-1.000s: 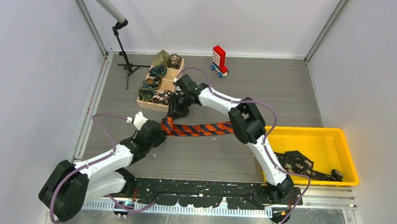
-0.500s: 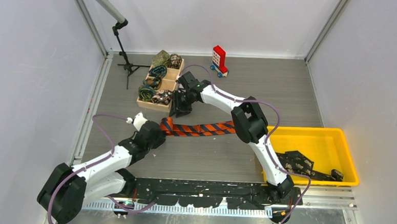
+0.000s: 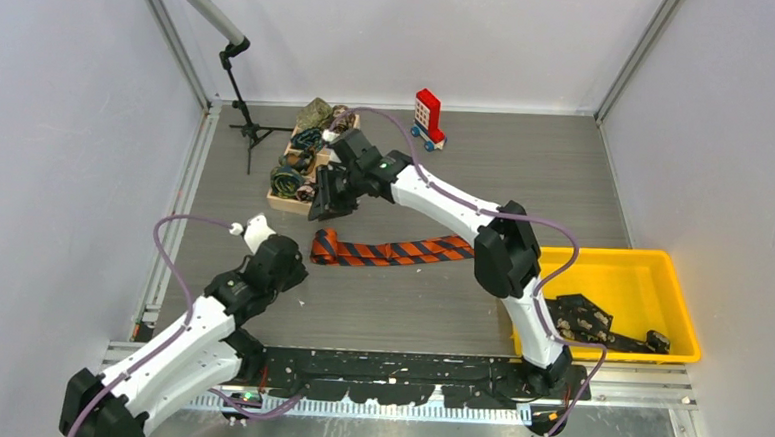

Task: Roll the ties
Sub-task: Roll the tie at the center of the board.

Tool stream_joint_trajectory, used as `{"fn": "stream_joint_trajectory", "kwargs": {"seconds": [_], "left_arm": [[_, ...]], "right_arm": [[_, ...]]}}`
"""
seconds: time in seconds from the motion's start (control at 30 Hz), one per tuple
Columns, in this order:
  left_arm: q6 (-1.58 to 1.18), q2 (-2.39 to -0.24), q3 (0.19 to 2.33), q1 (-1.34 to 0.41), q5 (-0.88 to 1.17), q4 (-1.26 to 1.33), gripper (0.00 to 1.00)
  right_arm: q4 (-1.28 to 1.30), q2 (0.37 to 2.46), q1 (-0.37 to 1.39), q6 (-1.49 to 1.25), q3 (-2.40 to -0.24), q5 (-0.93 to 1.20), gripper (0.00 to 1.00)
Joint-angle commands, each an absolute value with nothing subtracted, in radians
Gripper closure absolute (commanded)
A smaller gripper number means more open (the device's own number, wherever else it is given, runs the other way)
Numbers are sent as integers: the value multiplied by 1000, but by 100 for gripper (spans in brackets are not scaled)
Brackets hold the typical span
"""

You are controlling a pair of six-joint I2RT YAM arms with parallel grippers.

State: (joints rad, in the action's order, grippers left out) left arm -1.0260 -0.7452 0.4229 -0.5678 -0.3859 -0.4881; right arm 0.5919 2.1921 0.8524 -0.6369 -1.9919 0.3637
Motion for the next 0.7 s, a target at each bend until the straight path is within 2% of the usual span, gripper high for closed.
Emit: {"fn": "stream_joint_trajectory", "kwargs": {"seconds": [0.0, 0.23, 0.47, 0.67], "left_arm": [[-951, -686, 512, -564, -499, -660, 89], [-911, -664, 555, -565, -548, -734, 85], [-877, -666, 560, -564, -565, -739, 82], [-814, -689, 572, -565, -550, -701, 71]], "right_arm": [[583, 2184, 904, -671, -2005, 347, 70], [583, 2237, 919, -683, -2004, 352, 82], [582, 2240, 915, -661, -1932, 331, 87], [577, 2229, 897, -651, -1883, 326, 89]]}}
